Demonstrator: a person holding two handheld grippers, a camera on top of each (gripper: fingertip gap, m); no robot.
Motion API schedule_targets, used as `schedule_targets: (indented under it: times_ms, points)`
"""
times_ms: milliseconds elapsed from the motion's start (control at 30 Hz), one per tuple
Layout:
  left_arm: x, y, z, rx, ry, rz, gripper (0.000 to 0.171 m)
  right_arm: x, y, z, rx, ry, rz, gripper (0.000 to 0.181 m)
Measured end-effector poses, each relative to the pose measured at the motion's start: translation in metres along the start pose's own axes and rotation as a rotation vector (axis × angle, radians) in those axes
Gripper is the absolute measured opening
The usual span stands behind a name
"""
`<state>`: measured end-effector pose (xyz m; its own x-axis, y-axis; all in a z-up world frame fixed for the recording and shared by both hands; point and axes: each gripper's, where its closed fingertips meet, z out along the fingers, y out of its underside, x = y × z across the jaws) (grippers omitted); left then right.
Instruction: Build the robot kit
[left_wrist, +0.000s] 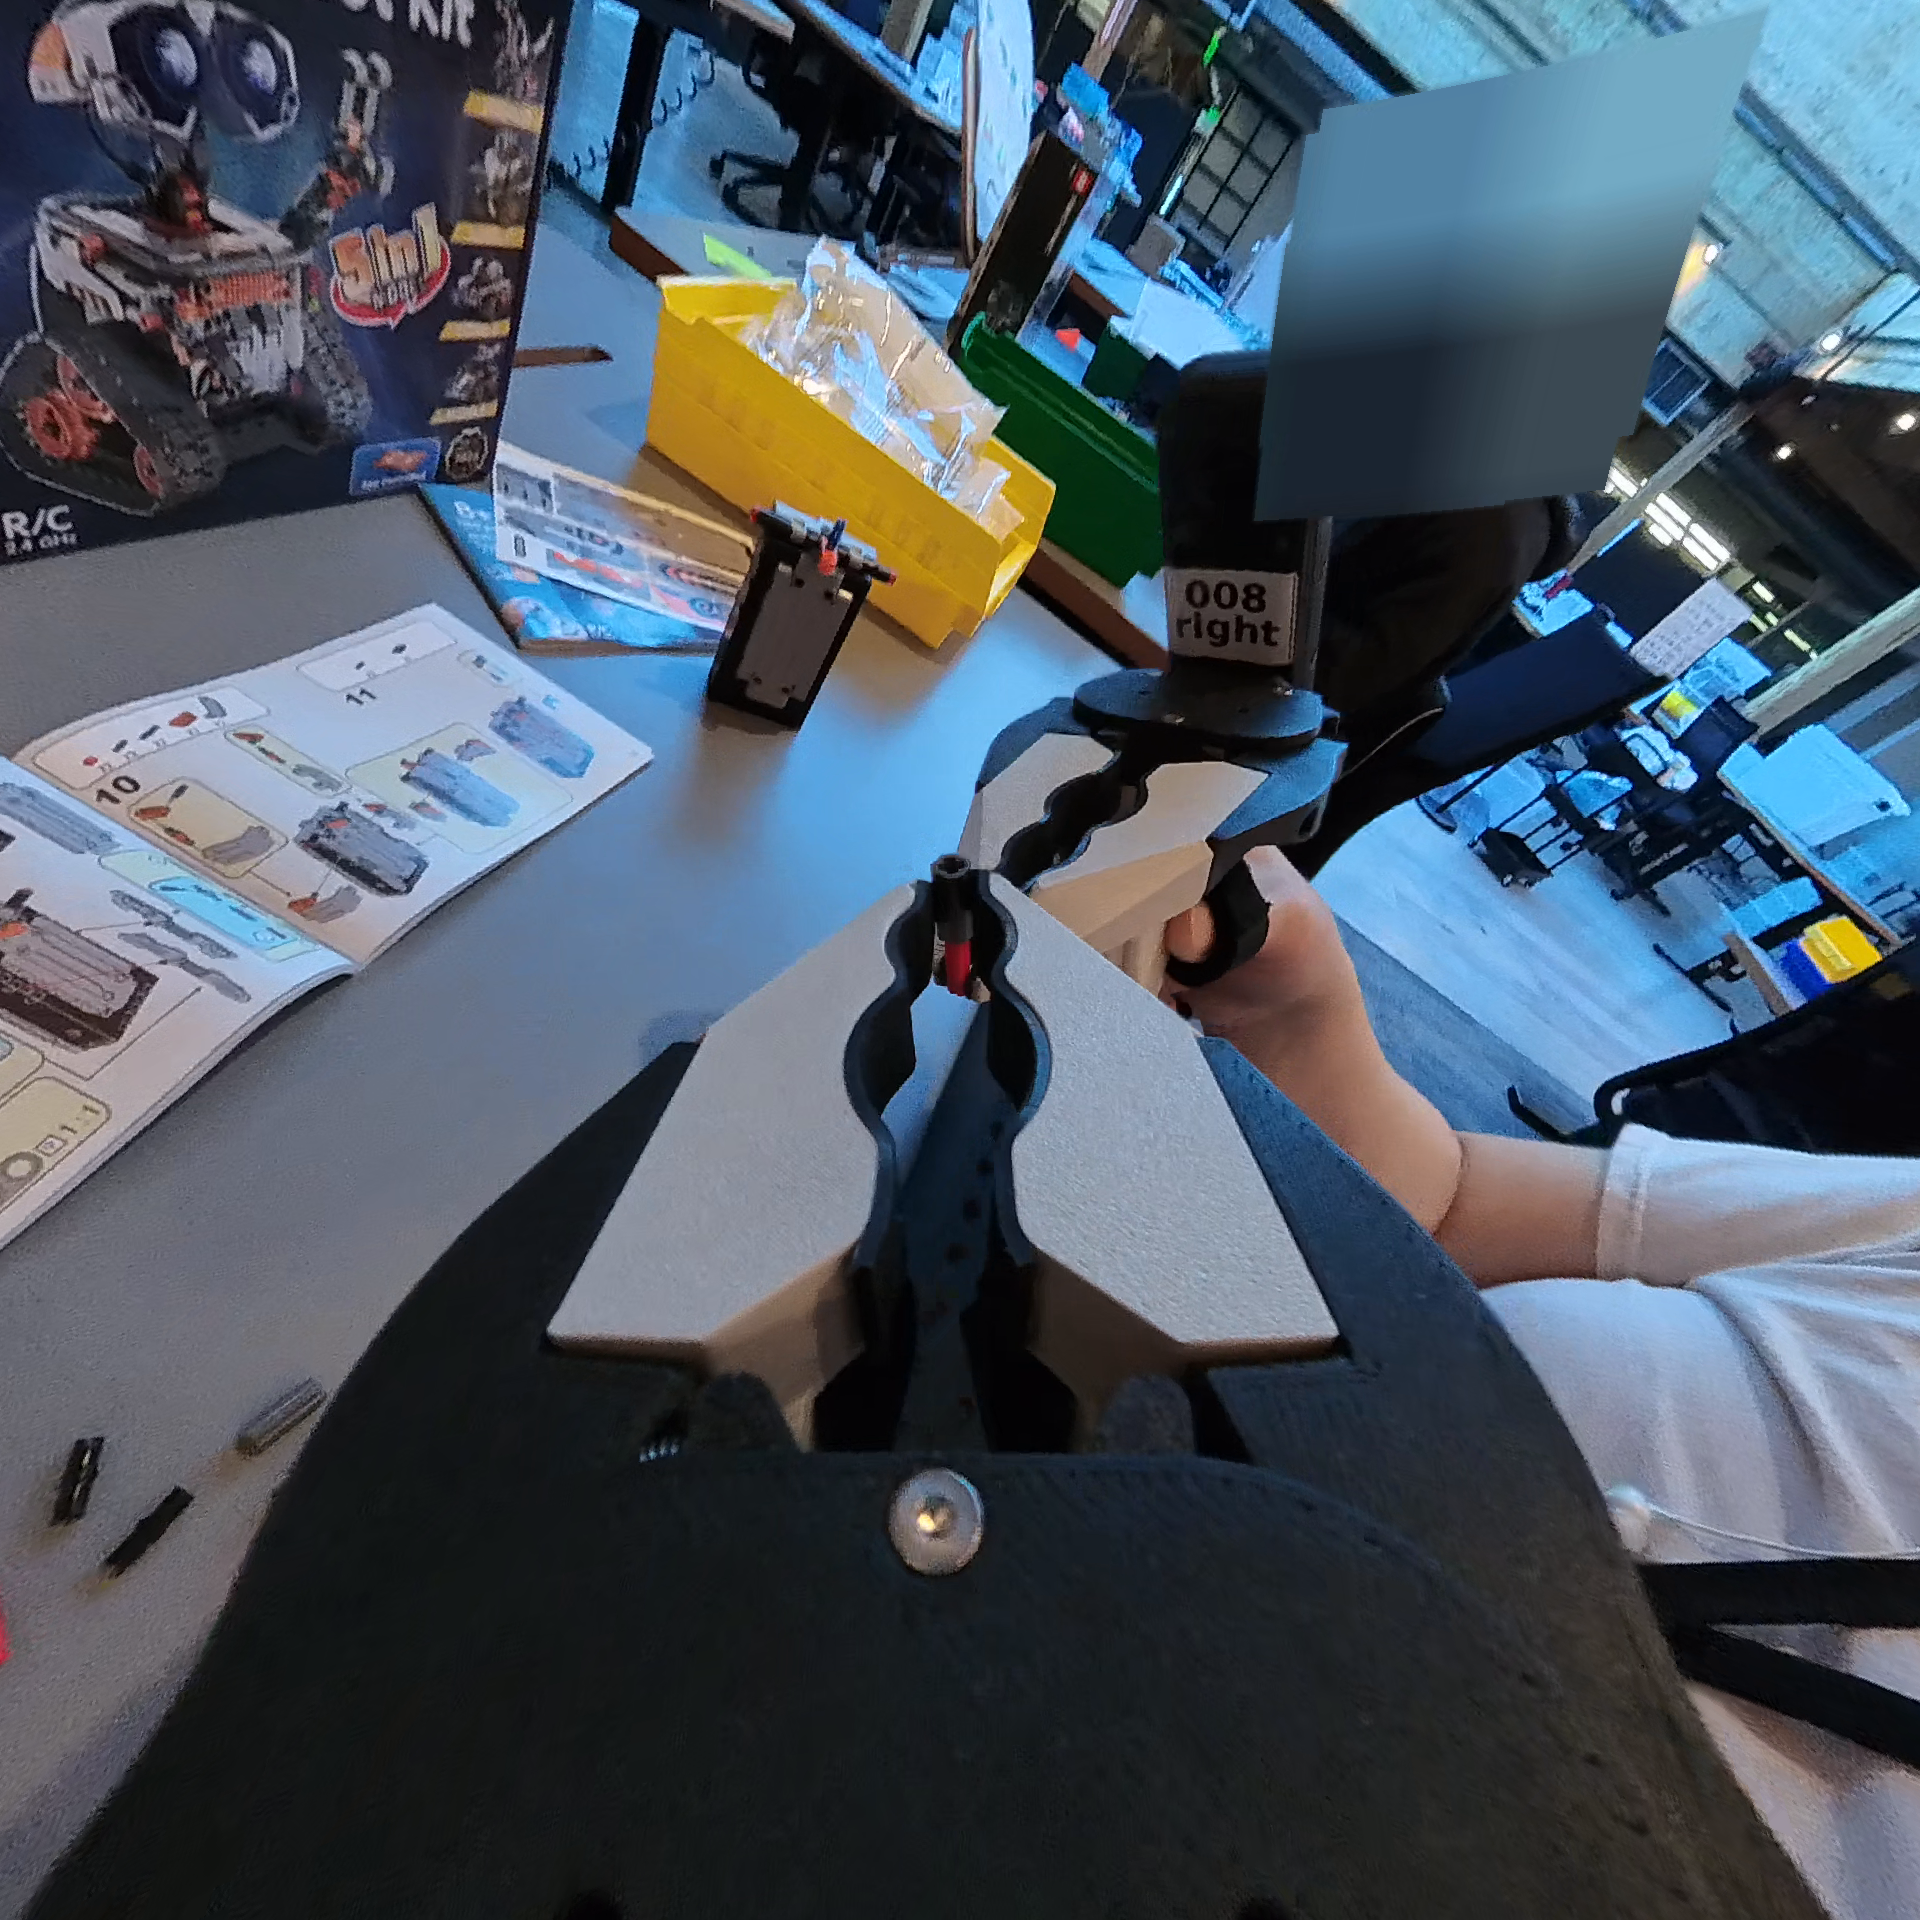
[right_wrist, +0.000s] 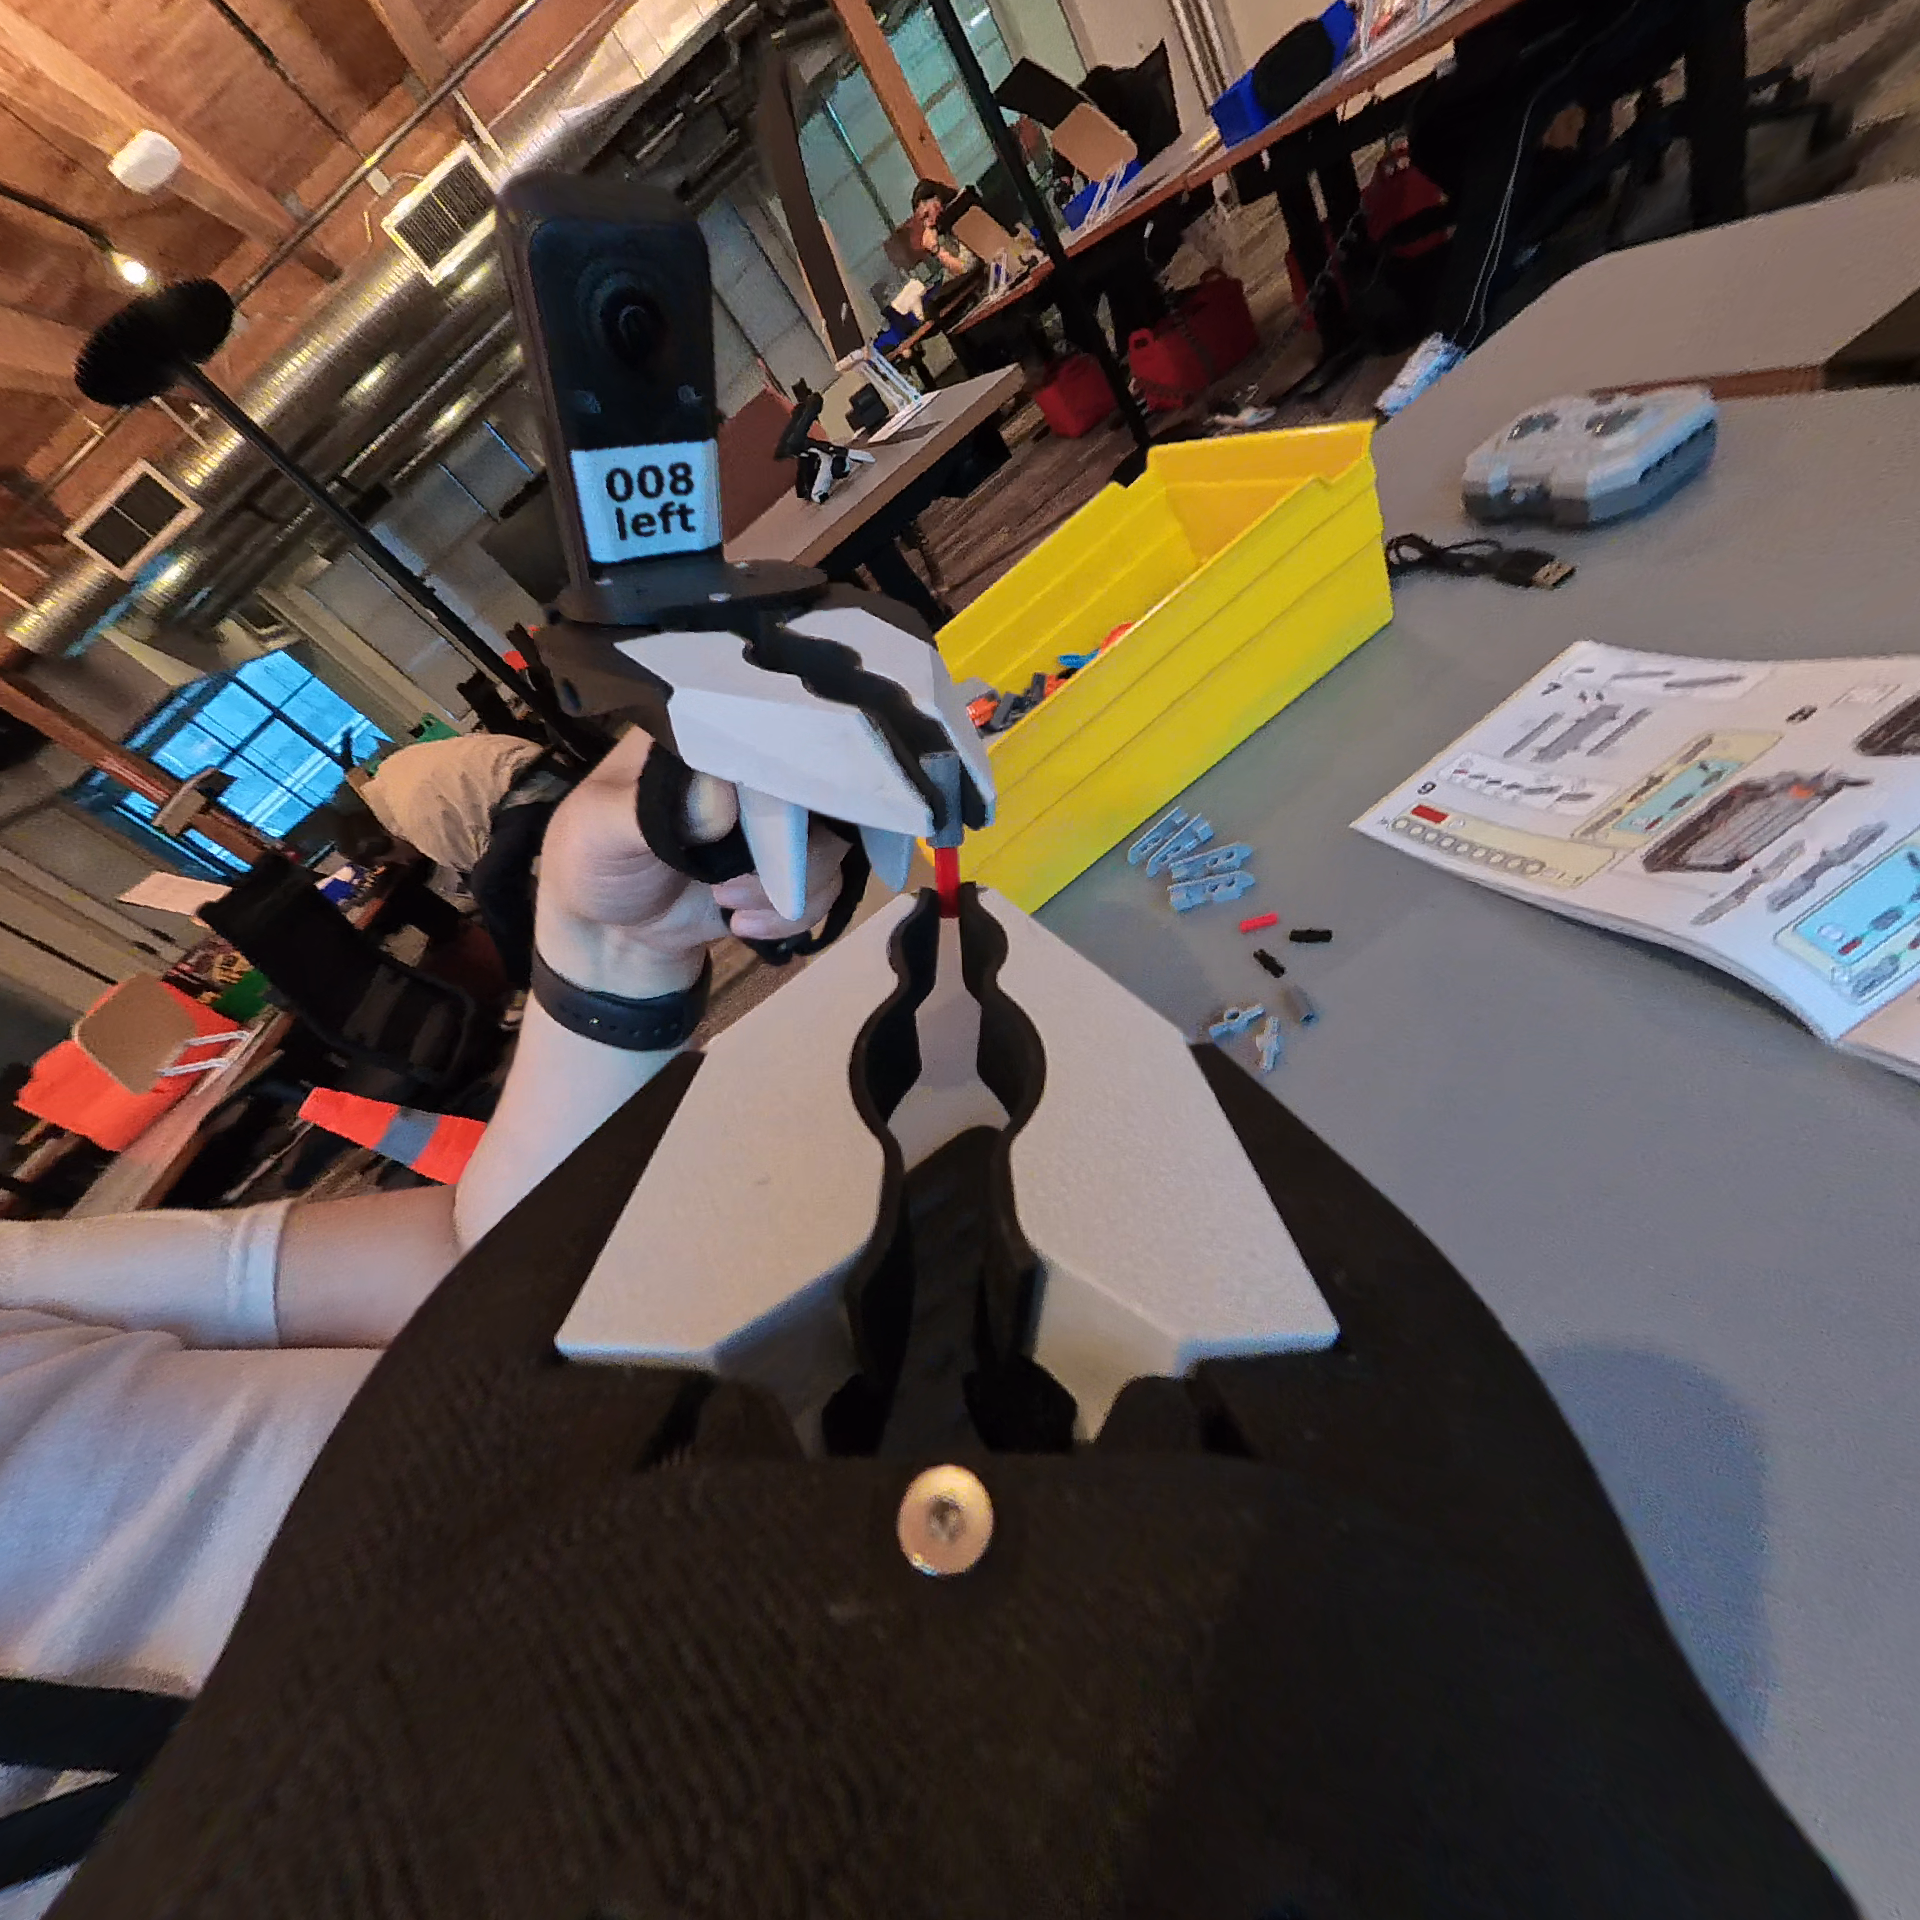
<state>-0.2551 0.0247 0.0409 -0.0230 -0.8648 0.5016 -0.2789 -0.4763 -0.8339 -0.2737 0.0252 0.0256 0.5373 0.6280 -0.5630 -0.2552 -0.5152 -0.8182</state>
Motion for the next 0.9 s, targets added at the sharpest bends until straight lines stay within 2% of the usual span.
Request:
schedule_targets:
  times_ms: [133, 300, 700, 900]
  points:
    - [-0.013, 0.017, 0.006, -0.09, -0.022, -0.014, 0.005, 0.016, 0.015, 0.003, -0.055, 0.057, -0.041, 0.002]
    - [-0.019, 0.024, 0.007, -0.107, 0.004, -0.063, 0.005, 0.021, 0.021, 0.005, -0.096, 0.092, -0.087, 0.002]
    - [-0.024, 0.009, 0.008, 0.025, -0.019, -0.061, 0.005, 0.023, 0.007, 0.007, 0.076, 0.04, 0.086, 0.002]
    - [-0.028, 0.015, 0.008, -0.002, -0.038, -0.047, 0.005, 0.027, 0.012, 0.009, 0.051, 0.063, 0.065, 0.002]
